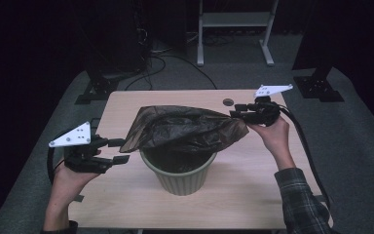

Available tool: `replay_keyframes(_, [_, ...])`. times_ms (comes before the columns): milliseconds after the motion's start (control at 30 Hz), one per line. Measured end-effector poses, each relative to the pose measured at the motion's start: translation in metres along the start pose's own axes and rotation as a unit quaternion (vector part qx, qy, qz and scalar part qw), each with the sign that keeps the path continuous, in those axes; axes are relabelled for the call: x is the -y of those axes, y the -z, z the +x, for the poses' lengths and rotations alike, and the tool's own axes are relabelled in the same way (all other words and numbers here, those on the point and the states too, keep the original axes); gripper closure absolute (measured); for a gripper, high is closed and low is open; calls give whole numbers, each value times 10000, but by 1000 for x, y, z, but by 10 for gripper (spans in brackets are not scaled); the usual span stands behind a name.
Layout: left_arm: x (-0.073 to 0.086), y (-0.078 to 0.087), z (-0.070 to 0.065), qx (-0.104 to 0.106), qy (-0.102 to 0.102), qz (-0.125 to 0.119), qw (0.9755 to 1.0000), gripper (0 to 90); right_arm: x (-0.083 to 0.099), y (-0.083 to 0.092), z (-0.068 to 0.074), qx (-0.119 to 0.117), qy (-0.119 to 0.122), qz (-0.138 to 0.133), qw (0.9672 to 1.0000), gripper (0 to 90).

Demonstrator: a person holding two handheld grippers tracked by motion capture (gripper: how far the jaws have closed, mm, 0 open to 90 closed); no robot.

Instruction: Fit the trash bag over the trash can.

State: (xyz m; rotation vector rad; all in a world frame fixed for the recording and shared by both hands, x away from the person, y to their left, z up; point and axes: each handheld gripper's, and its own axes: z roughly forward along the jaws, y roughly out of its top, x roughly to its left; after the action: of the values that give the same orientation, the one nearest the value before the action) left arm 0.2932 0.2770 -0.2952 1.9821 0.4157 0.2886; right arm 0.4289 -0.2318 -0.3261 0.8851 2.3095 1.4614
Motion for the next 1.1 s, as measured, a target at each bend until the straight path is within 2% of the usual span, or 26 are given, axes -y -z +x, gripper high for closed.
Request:
replay_keyframes(100, [-11, 4, 0, -30, -74, -96, 9999, 338, -7, 16, 4, -85, 22, -230, 9997, 515])
replay_keyframes(233, [-27, 3, 5, -72, -136, -180, 9997, 315, -16, 29, 16, -428, 114, -438, 9981, 488])
replay_keyframes(300, [-36, -1, 11, -172, -153, -203, 9995, 315, -20, 33, 24, -641, 180, -537, 9963, 474])
replay_keyframes(400, [-46, -12, 23, -267, -118, -188, 9994, 316, -25, 36, 38, -1039, 277, -659, 9920, 451])
replay_keyframes(467, [-50, -22, 31, -300, -81, -160, 9994, 317, -27, 36, 47, -1344, 335, -738, 9876, 435])
replay_keyframes(533, [-52, -32, 39, -358, -30, -108, 9993, 323, -28, 35, 55, -1588, 359, -732, 9839, 422])
replay_keyframes(633, [-52, -45, 50, -363, 95, -18, 9993, 349, -25, 32, 63, -1808, 433, -619, 9806, 407])
replay_keyframes(700, [-49, -53, 55, -313, 119, 93, 9994, 406, -22, 31, 66, -1879, 447, -535, 9797, 457])
replay_keyframes(767, [-46, -59, 58, -328, 146, 174, 9992, 437, -18, 29, 69, -1953, 514, -433, 9784, 462])
replay_keyframes(800, [-45, -61, 59, -330, 171, 187, 9991, 474, -16, 29, 71, -1981, 497, -403, 9781, 510])
replay_keyframes(900, [-43, -66, 62, -276, 175, 328, 9989, 631, -11, 30, 76, -2066, 614, -370, 9758, 751])
replay_keyframes(967, [-43, -68, 64, -280, 196, 355, 9988, 739, -9, 29, 79, -2080, 672, -300, 9754, 853])
replay_keyframes(1033, [-42, -70, 66, -196, 285, 324, 9989, 856, -6, 28, 82, -2123, 729, -246, 9742, 887])
replay_keyframes(1100, [-41, -71, 67, -265, 350, 352, 9984, 900, -3, 28, 86, -2188, 748, -193, 9727, 891])
